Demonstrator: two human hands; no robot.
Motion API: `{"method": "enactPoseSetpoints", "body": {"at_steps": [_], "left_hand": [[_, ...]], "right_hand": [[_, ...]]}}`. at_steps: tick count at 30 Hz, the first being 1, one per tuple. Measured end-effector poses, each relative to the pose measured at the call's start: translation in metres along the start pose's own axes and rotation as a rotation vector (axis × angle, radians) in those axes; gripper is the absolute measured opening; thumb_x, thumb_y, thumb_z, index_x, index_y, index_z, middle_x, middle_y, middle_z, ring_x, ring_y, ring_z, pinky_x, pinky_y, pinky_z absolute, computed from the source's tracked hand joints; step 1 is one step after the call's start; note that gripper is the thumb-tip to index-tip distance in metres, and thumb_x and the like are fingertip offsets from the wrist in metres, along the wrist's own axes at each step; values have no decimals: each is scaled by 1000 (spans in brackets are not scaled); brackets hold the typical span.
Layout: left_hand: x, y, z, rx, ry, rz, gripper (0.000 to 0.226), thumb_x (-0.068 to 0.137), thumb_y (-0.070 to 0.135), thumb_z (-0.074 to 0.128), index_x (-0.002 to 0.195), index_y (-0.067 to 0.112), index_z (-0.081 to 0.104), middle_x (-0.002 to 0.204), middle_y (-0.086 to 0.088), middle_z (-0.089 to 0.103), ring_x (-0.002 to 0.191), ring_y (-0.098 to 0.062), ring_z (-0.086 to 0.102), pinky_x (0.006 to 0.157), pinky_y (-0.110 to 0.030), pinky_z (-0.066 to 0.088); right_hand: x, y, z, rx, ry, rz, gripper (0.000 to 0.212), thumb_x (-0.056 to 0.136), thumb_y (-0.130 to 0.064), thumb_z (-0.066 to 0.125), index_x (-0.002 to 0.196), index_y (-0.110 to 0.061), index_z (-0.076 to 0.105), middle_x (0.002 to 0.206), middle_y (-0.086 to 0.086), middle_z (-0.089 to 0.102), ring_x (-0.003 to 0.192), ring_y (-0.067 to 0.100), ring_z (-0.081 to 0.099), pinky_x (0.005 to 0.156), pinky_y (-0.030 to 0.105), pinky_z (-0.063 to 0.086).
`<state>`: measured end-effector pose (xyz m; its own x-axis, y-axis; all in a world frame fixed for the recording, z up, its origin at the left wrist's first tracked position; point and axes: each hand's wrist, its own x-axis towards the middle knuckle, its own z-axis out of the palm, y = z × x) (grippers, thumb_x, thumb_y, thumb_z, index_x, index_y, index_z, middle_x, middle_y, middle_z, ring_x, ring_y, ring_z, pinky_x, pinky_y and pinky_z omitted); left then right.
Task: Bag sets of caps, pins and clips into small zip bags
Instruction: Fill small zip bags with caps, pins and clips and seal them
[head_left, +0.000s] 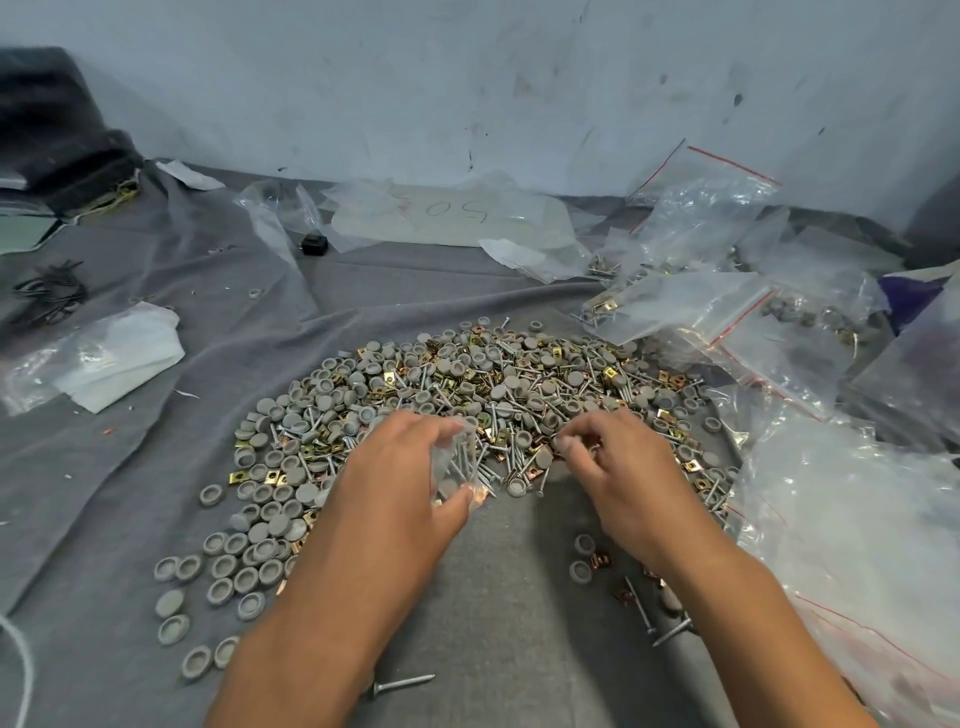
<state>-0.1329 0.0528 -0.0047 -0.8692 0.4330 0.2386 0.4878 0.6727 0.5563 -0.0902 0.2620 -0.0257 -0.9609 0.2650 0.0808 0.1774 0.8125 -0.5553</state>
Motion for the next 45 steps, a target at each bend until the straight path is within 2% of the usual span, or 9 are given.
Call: {"method": "enactPoseSetpoints", "body": {"at_steps": [2,5,9,13,18,23,34,40,45], "left_hand": [[0,0,1,6,5,4,52,79,29,80,127,37,60,91,28,43,79,13,44,72,-7,33],[2,1,3,33,12,-7,53,78,29,80,127,32,61,99,24,45,78,2,45,76,-13,32],[3,3,4,42,5,-11,45,80,29,75,123,31,62,97,23,44,80,1,45,69,-13,31],[2,3,4,55,-10,-8,47,79,24,74,124,30,61,99,25,42,82,3,45,71,-11,32],[0,5,2,44,-3,-12,58,80,32,79,133,36,55,110,24,49,84,5,50,82,-13,40],[1,6,0,32,-5,-23,59,80,32,78,134,38,54,111,24,49,83,8,49,86,-16,47],[1,3,3,38,5,-14,57,81,30,77,133,36,55,104,26,46,82,10,46,79,-9,40],[0,3,3,32,11,-20,58,81,31,78,134,37,54,109,25,48,86,5,50,86,-14,42],[1,4,4,48,13,-10,56,81,30,78,133,33,57,112,20,52,86,1,50,84,-17,44]], "right_hand": [[-6,-18,-4,231,90,-144,8,103,-40,52,105,-39,60,104,-22,54,99,-2,53,78,8,37],[-16,-43,2,253,98,-370,10,100,-33,60,108,-39,63,105,-21,55,98,-5,53,83,4,37],[-19,-48,13,184,170,-409,20,93,-21,71,112,-25,66,105,-20,56,94,-9,47,85,11,38],[-20,-51,19,75,223,-527,17,88,-33,71,102,-24,68,105,-17,62,98,5,53,85,24,46],[1,-13,4,125,264,-238,11,94,-31,68,102,-36,64,102,-25,57,95,-4,55,83,20,44],[11,12,10,-192,-20,13,35,92,-40,71,125,-36,61,123,-12,59,118,13,52,98,35,47],[15,7,20,-230,-18,-105,10,100,-37,57,109,-34,61,100,-12,56,94,12,52,78,33,46],[10,1,14,1,0,-123,3,100,-38,50,101,-38,52,97,-21,53,89,-5,48,73,16,37],[0,-22,9,161,63,-306,7,98,-30,54,93,-34,54,87,-18,53,83,1,50,70,15,36]]}}
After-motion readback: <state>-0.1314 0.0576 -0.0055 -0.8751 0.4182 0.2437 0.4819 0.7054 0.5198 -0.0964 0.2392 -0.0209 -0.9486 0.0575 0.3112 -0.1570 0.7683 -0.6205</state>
